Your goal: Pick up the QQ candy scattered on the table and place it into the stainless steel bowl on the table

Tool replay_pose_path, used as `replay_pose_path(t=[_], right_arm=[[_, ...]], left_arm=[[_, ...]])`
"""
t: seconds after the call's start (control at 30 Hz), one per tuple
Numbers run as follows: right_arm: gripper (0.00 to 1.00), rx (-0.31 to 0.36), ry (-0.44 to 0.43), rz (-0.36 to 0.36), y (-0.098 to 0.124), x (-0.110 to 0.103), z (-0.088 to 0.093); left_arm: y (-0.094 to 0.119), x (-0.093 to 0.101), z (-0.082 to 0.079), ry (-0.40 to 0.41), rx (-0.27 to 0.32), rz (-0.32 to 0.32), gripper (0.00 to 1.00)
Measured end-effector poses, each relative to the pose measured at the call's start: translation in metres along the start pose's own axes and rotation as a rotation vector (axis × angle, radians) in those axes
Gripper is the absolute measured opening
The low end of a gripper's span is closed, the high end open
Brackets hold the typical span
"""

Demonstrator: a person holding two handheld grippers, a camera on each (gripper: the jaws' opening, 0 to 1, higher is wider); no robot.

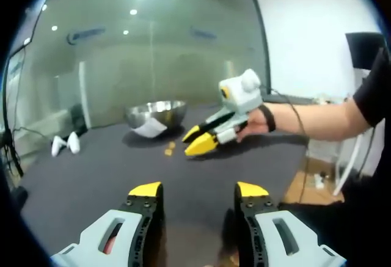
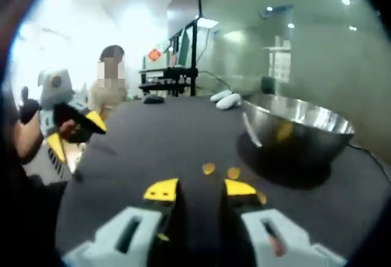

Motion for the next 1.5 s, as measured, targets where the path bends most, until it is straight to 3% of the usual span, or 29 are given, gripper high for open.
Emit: replay_pose_path(t=[0.57, 0.73, 0.83, 0.93, 1.17, 1.27, 1.37, 1.5], right_arm=[[0.23, -0.021, -0.022, -0.018, -0.037, -0.008, -0.005], [0.21, -0.017, -0.021, -0.014, -0.039, -0.009, -0.007], [0.09, -0.007, 0.033, 0.015, -0.038, -0.007, -0.008], [0.09, -0.006, 0.002, 0.009, -0.040, -0.007, -0.007], [0.09, 0.000, 0.025, 0.002, -0.037, -0.004, -0.011], [0.09, 0.046, 0.025, 0.007, -0.027, -0.004, -0.024], [0.09, 0.137, 0.041, 0.027, -0.010, 0.000, -0.049], [0.09, 0.219, 0.028, 0.056, 0.007, 0.016, -0.072]], left_arm=[[0.002, -0.009, 0.004, 0.007, -0.009, -0.014, 0.48], [0.003, -0.009, 0.005, 0.007, -0.012, -0.017, 0.48], [0.004, -0.010, 0.005, 0.008, -0.013, -0.019, 0.48], [0.005, -0.011, 0.006, 0.008, -0.016, -0.023, 0.48], [0.004, -0.010, 0.000, 0.011, -0.004, -0.015, 0.47], [0.004, -0.009, 0.000, 0.008, -0.006, -0.014, 0.47], [0.004, -0.009, 0.000, 0.004, -0.009, -0.014, 0.47], [0.004, -0.011, -0.001, 0.009, -0.004, -0.019, 0.47]])
Point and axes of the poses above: the point that each gripper's makers call its tool centre point, and the gripper's own axes: y roughly backward along the fingers, x roughly to its right, z roughly out of its underside, the point moved 1 cm from there along y, roughly backward along the fingers, and after that the axes turned 1 degree about z, right-handed, at the moved point
